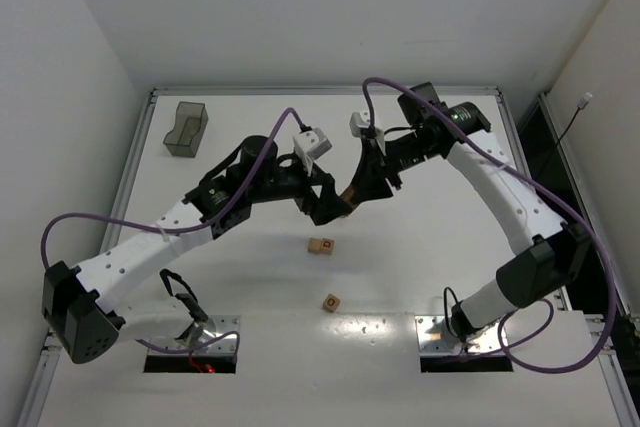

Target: Build the wood block tower

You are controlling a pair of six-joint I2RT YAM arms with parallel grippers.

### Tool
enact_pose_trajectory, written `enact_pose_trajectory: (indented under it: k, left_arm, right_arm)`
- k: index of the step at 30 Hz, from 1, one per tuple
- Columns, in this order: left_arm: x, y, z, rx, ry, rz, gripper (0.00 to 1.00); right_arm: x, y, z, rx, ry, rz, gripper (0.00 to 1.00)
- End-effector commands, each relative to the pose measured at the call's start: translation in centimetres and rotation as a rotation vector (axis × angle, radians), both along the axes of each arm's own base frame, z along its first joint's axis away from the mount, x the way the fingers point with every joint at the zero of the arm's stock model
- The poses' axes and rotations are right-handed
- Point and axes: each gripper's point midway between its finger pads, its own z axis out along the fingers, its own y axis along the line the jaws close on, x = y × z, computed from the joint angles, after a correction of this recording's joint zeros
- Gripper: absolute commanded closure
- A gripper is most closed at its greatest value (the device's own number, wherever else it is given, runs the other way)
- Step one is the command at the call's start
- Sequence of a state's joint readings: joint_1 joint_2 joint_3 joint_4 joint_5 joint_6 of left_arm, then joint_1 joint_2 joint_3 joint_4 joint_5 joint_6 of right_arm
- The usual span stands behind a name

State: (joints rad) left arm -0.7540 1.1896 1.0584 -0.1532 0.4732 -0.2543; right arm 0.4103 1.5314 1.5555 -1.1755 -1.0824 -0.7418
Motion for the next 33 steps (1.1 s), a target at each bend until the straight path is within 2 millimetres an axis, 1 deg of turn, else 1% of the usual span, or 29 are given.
enact_pose_trajectory:
  k: [1, 2, 3, 4, 6, 7, 9, 10, 11, 12, 13, 14, 15, 16, 17, 18, 19, 20, 21, 22, 23, 24, 25, 27, 28, 30, 31, 32, 33]
  left_arm:
    - [2.3, 3.0, 0.6, 0.029, -0.056, 0.204, 0.08]
    - [2.9, 3.8, 0.7, 0.036, -0.059, 0.246, 0.07]
    - [3.5, 4.8, -0.3, 0.076, -0.038, 0.292, 0.06]
    - [4.9, 6.6, -0.6, 0.103, -0.043, 0.391, 0.04]
    - [5.9, 8.8, -1.5, 0.146, -0.015, 0.479, 0.03]
    - [7.1, 10.6, -1.5, 0.159, -0.010, 0.550, 0.01]
    - [8.0, 12.9, -2.2, 0.198, 0.018, 0.624, 0.01]
    - [9.0, 14.6, -2.8, 0.212, 0.050, 0.684, 0.01]
    - [9.5, 15.9, -2.7, 0.219, 0.056, 0.726, 0.01]
    - [10.0, 16.9, -3.7, 0.245, 0.086, 0.755, 0.01]
    - [10.2, 17.7, -4.2, 0.261, 0.118, 0.769, 0.01]
    - [11.0, 19.3, -5.3, 0.280, 0.158, 0.809, 0.01]
    - [11.4, 19.9, -5.4, 0.283, 0.174, 0.823, 0.01]
    - [11.7, 20.4, -5.8, 0.283, 0.191, 0.829, 0.01]
    - [12.1, 21.7, -6.4, 0.293, 0.213, 0.865, 0.01]
    - [12.3, 22.1, -6.7, 0.298, 0.223, 0.878, 0.01]
    - [12.6, 22.5, -7.1, 0.306, 0.236, 0.889, 0.01]
    - [13.1, 23.1, -6.5, 0.290, 0.222, 0.910, 0.01]
    - [13.3, 23.2, -7.0, 0.288, 0.246, 0.929, 0.01]
    - [13.8, 23.7, -7.3, 0.289, 0.253, 0.945, 0.01]
    - [13.9, 24.0, -7.3, 0.279, 0.264, 0.961, 0.01]
    - [14.2, 24.4, -7.5, 0.265, 0.276, 0.961, 0.01]
    - [14.4, 24.9, -7.8, 0.263, 0.292, 0.977, 0.01]
    - [14.7, 25.6, -7.6, 0.239, 0.295, 0.984, 0.01]
    - [14.9, 25.9, -7.9, 0.244, 0.305, 0.992, 0.01]
    - [15.1, 26.6, -8.2, 0.241, 0.320, 1.003, 0.01]
    - [15.0, 26.4, -8.2, 0.237, 0.322, 0.994, 0.01]
    - [15.3, 26.8, -8.4, 0.228, 0.332, 1.011, 0.01]
    - [15.4, 27.0, -8.4, 0.221, 0.336, 1.011, 0.01]
  right_arm:
    - [2.0, -0.2, 0.8, -0.042, -0.103, -0.024, 1.00]
    - [2.3, -0.3, 0.9, -0.056, -0.121, -0.033, 1.00]
    - [3.1, -0.6, 0.7, -0.091, -0.137, -0.058, 1.00]
    - [3.7, -0.7, 0.4, -0.113, -0.143, -0.069, 1.00]
    - [4.8, -1.3, -0.3, -0.179, -0.156, -0.105, 1.00]
    - [5.5, -1.3, -0.7, -0.199, -0.153, -0.119, 1.00]
    - [6.5, -1.5, -1.2, -0.252, -0.163, -0.149, 1.00]
    - [6.9, -1.6, -1.6, -0.273, -0.149, -0.169, 1.00]
    - [7.7, -1.8, -2.6, -0.312, -0.136, -0.188, 1.00]
    - [8.2, -1.5, -2.6, -0.324, -0.136, -0.196, 1.00]
    - [8.8, -1.5, -3.0, -0.341, -0.134, -0.215, 1.00]
    - [9.4, -1.6, -3.3, -0.358, -0.128, -0.229, 1.00]
    - [9.8, -1.6, -3.6, -0.392, -0.132, -0.245, 1.00]
    - [10.2, -1.4, -4.7, -0.425, -0.116, -0.237, 1.00]
    - [10.7, -1.6, -5.2, -0.453, -0.115, -0.258, 1.00]
    - [10.8, -1.2, -5.1, -0.456, -0.118, -0.258, 1.00]
    - [10.8, -0.7, -6.0, -0.468, -0.103, -0.243, 1.00]
    - [11.2, -0.9, -6.0, -0.484, -0.095, -0.270, 1.00]
    - [11.6, -0.4, -6.0, -0.486, -0.111, -0.280, 1.00]
    - [11.5, -0.1, -6.4, -0.506, -0.116, -0.272, 1.00]
    - [12.6, -0.3, -6.8, -0.535, -0.136, -0.293, 1.00]
    - [12.2, -0.2, -7.4, -0.563, -0.130, -0.280, 1.00]
    - [12.2, 0.1, -7.2, -0.565, -0.144, -0.279, 1.00]
    - [12.4, 0.0, -8.1, -0.586, -0.122, -0.285, 1.00]
    - [12.1, 0.4, -8.1, -0.585, -0.125, -0.276, 1.00]
    - [12.1, 0.7, -8.8, -0.595, -0.122, -0.255, 1.00]
    - [12.1, 0.7, -8.8, -0.595, -0.122, -0.255, 1.00]
    - [11.6, 1.0, -9.1, -0.600, -0.118, -0.242, 1.00]
    - [11.8, 0.9, -9.5, -0.614, -0.116, -0.244, 1.00]
